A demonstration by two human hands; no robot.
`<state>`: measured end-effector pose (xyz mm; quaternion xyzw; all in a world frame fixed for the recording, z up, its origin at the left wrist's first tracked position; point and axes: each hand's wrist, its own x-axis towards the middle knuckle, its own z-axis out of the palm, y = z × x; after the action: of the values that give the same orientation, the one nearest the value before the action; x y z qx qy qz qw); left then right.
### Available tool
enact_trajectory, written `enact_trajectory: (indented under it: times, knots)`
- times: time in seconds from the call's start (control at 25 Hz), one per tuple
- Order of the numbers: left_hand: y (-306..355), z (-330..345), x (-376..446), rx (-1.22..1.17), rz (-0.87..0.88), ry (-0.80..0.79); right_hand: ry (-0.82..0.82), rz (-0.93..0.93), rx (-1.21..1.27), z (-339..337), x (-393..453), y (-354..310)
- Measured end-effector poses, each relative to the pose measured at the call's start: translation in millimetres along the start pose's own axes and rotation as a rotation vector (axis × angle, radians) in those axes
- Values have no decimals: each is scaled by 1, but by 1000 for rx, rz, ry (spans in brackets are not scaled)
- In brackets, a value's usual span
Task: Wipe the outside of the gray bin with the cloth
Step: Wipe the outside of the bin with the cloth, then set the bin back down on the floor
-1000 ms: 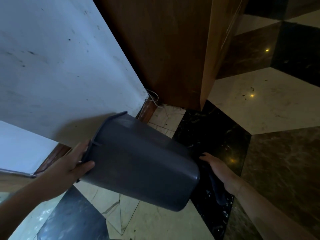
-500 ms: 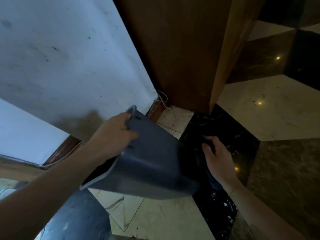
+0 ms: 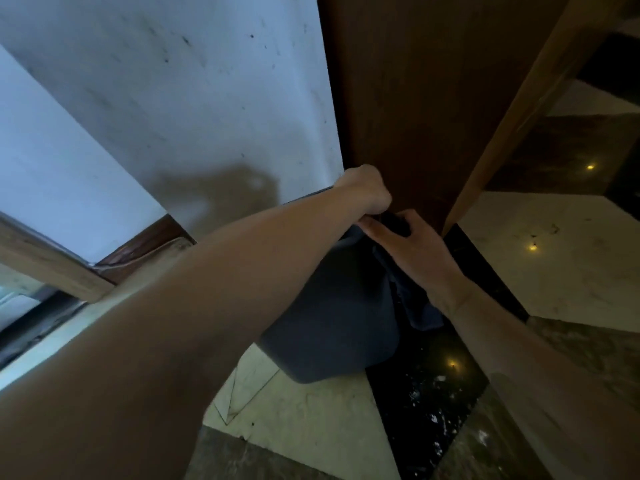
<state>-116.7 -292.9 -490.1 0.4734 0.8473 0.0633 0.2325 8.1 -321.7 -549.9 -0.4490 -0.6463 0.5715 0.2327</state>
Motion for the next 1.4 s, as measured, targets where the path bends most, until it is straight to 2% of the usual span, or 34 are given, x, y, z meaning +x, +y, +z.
enact_trajectory:
  times: [0.12,0.16,0.2,0.28,0.32,0.36,0.4,0.44,0.48,0.52,0.6,0.68,0.88,1.12,1.4]
  knots:
    - [5,5,5,-322,8,-201,31,99,86,-16,14,3]
    - [-3,0,-4,-420,45,-220,56,124,142,-18,16,5]
    - [-18,-9,-14,-434,118,-140,81,139,191,-18,18,6]
    - [-72,-31,-37,-208,233,248,122,140,203,-15,22,7]
    - [-108,-41,-51,-86,200,429,136,138,191,-11,23,6]
    - [-144,-48,-68,-59,71,508,147,147,187,-8,24,5]
    - [-175,-50,-88,-114,-116,465,152,160,195,-5,25,3]
    - [-198,-44,-109,-252,-306,315,152,168,196,-4,27,0]
    - [-213,-31,-121,-434,-423,146,155,171,181,-4,29,-1]
    - [-221,-19,-126,-608,-461,70,152,167,155,-6,31,-2]
    - [-226,-7,-122,-827,-461,116,128,152,165,-12,34,-2]
    - [-230,-7,-111,-880,-429,201,76,125,181,-19,36,-1]
    - [-220,0,-100,-798,-331,278,109,65,85,-32,37,4]
    - [-213,23,-115,-858,-216,357,106,45,70,-37,35,20]
    - [-198,35,-121,-817,-205,347,152,11,61,-46,33,39]
